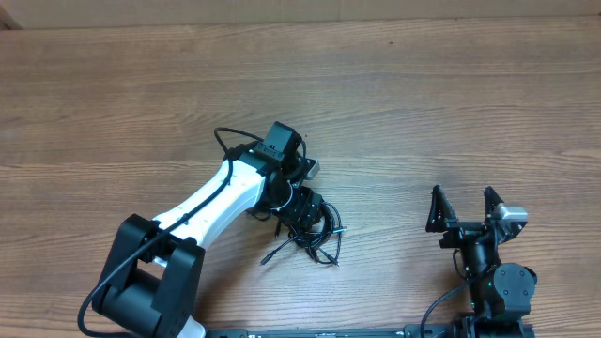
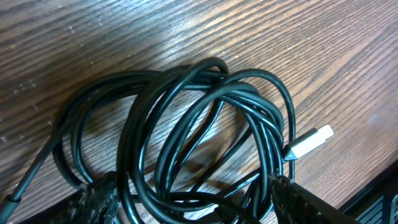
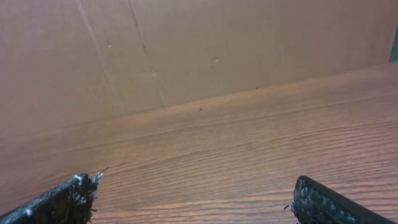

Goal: Untangle cables
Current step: 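Lower the left gripper onto the cable bundle and close on the loops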

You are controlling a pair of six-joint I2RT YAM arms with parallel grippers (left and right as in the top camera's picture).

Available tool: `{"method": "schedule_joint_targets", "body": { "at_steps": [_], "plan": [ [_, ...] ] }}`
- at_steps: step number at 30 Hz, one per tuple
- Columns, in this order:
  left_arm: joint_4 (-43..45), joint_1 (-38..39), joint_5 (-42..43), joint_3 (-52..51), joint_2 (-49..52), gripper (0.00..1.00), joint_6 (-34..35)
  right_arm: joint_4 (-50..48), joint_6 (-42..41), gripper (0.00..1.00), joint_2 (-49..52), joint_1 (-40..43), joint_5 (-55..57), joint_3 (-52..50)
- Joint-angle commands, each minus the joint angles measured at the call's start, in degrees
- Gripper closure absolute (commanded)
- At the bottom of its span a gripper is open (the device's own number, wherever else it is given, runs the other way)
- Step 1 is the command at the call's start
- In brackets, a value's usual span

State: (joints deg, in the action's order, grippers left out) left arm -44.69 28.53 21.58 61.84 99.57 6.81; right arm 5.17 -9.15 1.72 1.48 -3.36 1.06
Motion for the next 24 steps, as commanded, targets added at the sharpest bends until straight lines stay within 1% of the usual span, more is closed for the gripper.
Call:
{"method": "schedule_joint_targets", "body": {
  "at_steps": [1,5,6,12,16,20,24],
  "plan": [
    [-0.48,0.42,-1.18,-0.74,0.52,0.25,1.4,-0.31,0.24,0.0,0.02,0.2,0.74,-0.48],
    [-0.59,0.42,-1.2,-0.74,0.52,0.34,1.4,-0.31,0.24,0.0,0.02,0.2,0.74,-0.48],
    [-0.55,0.42,-1.2,-0.74,0.52,0.35,1.4,-0.31,0.24,0.0,0.02,0.2,0.74,-0.48],
    [-0.48,0.42,-3.15,-0.74,0.52,0.29,1.62,-0.31,0.24,0.0,0.02,0.2,0.74,-0.48],
    [-0.46,0.42,-3.21,-0.74,0.52,0.31,1.86,-0.33,0.24,0.0,0.02,0.2,0.74,-0.48],
    [-0.37,0.42,-5.03,-0.94,0.55,0.3,2.1,-0.31,0.24,0.0,0.02,0.2,0.74,-0.48],
    [1.14,0.42,-5.05,-1.81,0.55,0.3,2.49,-0.31,0.24,0.0,0.02,0.2,0.74,-0.48]
  ]
}}
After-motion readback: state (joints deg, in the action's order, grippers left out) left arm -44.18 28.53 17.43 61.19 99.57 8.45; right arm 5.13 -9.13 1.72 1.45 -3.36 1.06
